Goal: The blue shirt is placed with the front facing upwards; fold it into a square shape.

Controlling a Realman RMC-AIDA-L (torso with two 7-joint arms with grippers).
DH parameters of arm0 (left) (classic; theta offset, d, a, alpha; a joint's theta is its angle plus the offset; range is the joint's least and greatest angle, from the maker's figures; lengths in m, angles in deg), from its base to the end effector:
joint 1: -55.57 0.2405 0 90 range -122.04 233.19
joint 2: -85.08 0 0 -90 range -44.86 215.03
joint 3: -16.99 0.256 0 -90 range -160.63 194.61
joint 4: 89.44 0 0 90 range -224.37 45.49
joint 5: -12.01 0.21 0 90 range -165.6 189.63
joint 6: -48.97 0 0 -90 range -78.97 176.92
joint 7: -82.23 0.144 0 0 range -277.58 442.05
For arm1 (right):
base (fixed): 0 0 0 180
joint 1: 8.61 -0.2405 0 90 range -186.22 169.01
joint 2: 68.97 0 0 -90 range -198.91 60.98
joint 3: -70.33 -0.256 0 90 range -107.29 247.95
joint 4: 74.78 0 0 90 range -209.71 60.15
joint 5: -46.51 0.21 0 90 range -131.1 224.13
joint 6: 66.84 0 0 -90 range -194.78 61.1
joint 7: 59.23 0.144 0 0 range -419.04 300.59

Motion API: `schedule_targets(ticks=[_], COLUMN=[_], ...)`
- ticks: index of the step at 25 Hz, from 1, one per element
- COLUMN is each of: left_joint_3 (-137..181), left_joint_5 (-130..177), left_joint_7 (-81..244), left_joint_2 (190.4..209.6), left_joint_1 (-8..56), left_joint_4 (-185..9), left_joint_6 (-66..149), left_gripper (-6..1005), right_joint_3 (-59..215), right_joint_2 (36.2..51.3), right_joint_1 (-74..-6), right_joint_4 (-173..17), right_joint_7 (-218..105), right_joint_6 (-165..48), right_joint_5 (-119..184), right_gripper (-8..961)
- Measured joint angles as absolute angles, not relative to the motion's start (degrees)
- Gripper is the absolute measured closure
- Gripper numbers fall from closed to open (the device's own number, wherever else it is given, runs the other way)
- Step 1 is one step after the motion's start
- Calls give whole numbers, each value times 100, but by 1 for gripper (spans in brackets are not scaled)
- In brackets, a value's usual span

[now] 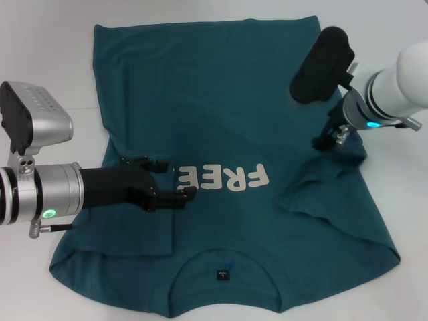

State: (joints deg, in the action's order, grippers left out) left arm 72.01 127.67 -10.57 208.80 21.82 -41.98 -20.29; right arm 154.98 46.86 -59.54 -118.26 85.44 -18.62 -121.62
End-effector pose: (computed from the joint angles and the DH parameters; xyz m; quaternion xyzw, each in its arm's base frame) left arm -0.2151 0.3781 -0.0333 -0.9443 -0.2189 -0.1566 0.1894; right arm 0.2042 0.4669 -0.0078 -0.8742 0.1488 -0.2541 0.3860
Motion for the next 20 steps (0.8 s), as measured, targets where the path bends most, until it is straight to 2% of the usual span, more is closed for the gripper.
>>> schedule_targets(ticks=[7,9,11,15,20], left_joint_3=[7195,7193,7191,7193,7191], left_joint_5=[12767,12767,12767,12767,12767], left_joint_7=[-1052,-1051,-1050,-1048,-1049], left_joint_2=[20882,20883,20883,20883,20883], left_joint_1=[2186,2191,2197,2199,2188], left_joint_4=[-4201,-4189,-4172,-4187,-4204], left_joint_6=[-2006,-2007,-2023,-2014,-2005], left_gripper=[125,125,125,125,124], right_joint_3=[15243,15211,15207,15151,14879], right_joint_2=[4646,4643,4656,4813,4988], right_joint_1=[-6049,-5931,-5531,-4626,-4089], right_joint_4=[-11797,-11993,-12543,-13853,-14534], right_joint_7=[8772,8716,8485,7537,6665], right_joint_6=[-1796,-1612,-1436,-1095,-748], right_joint_5=[-12154,-12154,-12147,-12146,-12144], right_gripper=[277,277,277,277,278])
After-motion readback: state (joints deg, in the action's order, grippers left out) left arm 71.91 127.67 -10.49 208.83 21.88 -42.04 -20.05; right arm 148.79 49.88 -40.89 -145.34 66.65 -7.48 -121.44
